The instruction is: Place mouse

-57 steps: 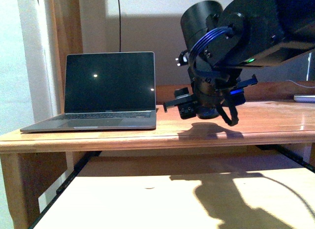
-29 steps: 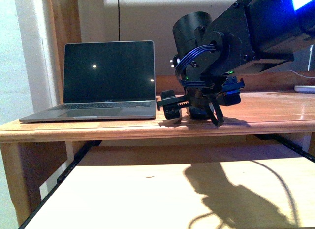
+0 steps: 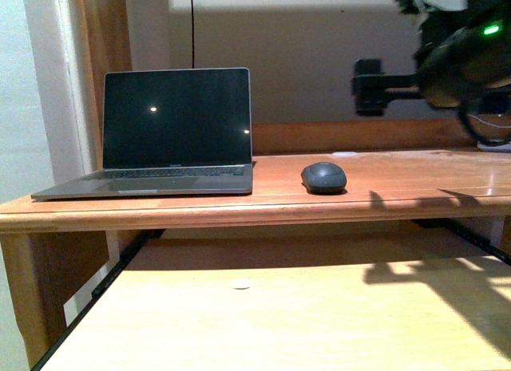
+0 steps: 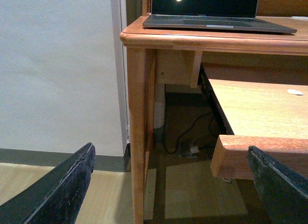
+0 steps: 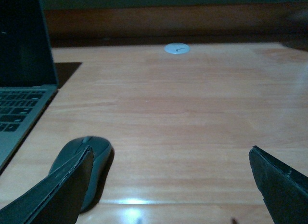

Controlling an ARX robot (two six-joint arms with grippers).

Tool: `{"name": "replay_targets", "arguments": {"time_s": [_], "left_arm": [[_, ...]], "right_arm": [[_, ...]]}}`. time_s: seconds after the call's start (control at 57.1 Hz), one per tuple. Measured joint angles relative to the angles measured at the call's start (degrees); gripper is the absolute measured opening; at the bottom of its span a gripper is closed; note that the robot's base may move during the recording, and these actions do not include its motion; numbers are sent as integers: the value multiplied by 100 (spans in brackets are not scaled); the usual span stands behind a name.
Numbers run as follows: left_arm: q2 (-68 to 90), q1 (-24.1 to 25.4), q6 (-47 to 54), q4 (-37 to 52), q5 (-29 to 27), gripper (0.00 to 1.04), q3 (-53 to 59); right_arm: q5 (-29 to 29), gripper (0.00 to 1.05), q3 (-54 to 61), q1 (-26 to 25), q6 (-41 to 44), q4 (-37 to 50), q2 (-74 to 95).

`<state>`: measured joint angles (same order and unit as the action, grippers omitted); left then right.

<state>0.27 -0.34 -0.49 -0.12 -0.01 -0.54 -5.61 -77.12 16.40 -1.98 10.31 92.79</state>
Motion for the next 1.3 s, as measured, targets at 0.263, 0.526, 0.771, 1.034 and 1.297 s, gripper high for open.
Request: {"name": "replay_targets", "arguments": {"time_s": [0.263, 0.526, 0.771, 1.034, 1.297], "left_arm": [[0, 0, 0, 0, 0, 97, -2], [0, 0, 0, 0, 0, 97, 0], [0, 0, 0, 0, 2, 97, 0], [0, 0, 0, 0, 0, 97, 0], [0, 0, 0, 0, 0, 97, 0]], "right_arm": [[2887, 97, 3248, -1165, 111, 566, -2704], [5711, 97, 5445, -2470, 911, -422, -4806], [5300, 97, 6378, -2243, 1819, -354, -4809], [4050, 97, 6618, -1084, 1523, 1390, -3609], [2979, 97, 6194, -184, 1029, 2734, -2072]]}}
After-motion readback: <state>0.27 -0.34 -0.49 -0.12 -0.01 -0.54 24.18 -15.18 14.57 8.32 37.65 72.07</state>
